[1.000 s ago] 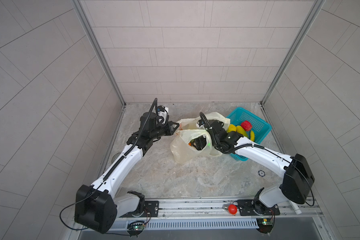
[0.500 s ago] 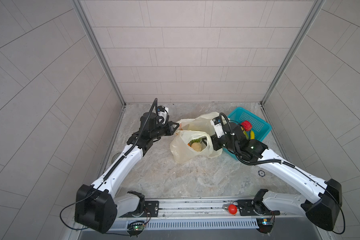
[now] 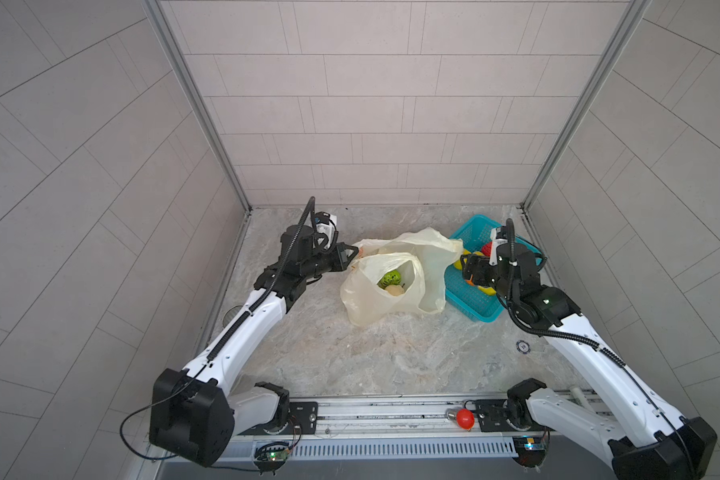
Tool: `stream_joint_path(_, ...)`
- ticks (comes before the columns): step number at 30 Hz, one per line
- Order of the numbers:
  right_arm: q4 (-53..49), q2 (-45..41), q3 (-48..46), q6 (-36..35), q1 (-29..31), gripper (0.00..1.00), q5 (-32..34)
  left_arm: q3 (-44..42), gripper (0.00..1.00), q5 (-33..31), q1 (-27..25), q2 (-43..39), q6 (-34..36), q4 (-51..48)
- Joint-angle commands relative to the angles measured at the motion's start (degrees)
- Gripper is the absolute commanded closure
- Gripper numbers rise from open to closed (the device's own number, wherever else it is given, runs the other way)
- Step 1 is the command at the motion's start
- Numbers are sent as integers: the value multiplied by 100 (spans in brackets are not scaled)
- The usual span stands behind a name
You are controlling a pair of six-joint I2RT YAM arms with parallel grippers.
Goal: Place the fruits into the plastic bag
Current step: 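Withdraw the right gripper from the bag back over the basket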
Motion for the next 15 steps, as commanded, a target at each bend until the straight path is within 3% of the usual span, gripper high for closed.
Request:
stream_joint_path(1, -301, 391, -38, 465, -472, 13, -168, -68, 100, -73, -37, -11, 123, 193)
stream_joint_path(15, -134, 2933, 632, 1138, -791, 16, -292, -84, 100, -61, -61, 30, 47, 362)
